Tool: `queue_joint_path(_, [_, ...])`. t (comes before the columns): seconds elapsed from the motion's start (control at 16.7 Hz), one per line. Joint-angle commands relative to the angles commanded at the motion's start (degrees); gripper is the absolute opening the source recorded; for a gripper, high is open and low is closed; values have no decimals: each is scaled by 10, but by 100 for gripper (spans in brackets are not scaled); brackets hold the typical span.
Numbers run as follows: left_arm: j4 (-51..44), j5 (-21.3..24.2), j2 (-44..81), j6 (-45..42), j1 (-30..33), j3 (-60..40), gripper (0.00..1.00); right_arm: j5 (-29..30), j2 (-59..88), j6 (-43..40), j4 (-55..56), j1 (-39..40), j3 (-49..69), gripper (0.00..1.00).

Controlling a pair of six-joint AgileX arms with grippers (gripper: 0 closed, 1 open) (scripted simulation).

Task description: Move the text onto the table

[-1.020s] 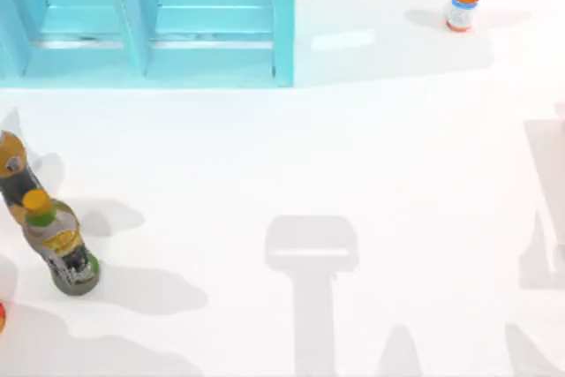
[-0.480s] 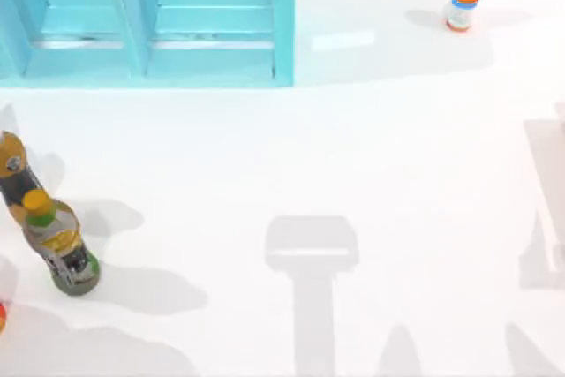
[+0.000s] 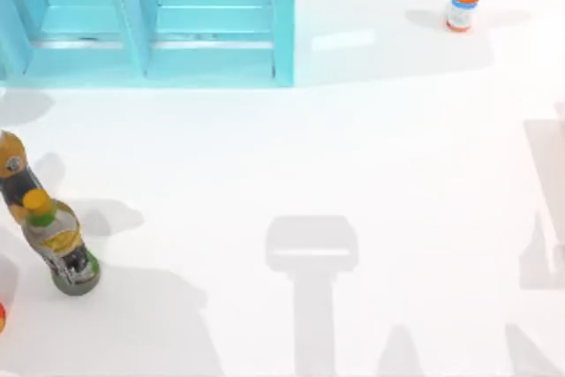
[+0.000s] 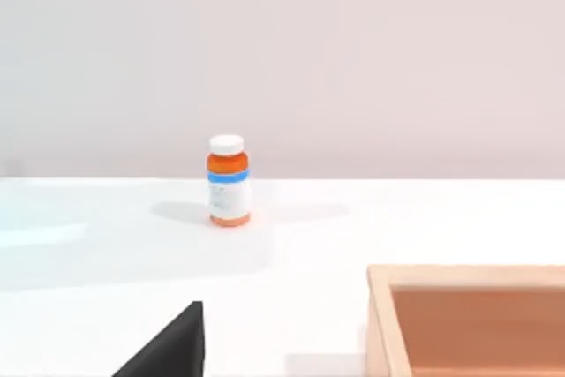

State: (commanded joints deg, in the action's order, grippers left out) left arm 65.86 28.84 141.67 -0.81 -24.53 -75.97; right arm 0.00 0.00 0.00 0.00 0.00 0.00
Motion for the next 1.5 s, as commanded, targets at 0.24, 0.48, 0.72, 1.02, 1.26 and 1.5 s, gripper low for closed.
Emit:
queue_joint_path(0.24, [-21,-10,12,0,10,-31,100,0,0,0,0,0,0,100])
queue_joint_path(0.48, [-21,-10,12,0,10,-31,85,0,0,0,0,0,0,100])
queue_joint_path(0.72, [-21,-10,12,0,10,-31,55,0,0,0,0,0,0,100])
queue_joint_path(1.02, [-21,-10,12,0,10,-31,17,0,0,0,0,0,0,100])
queue_joint_path(1.26, [-21,-10,12,0,10,-31,0,0,0,0,0,0,0,100])
queue_joint_path(1.5, [-21,-10,12,0,10,-31,0,0,0,0,0,0,0,100])
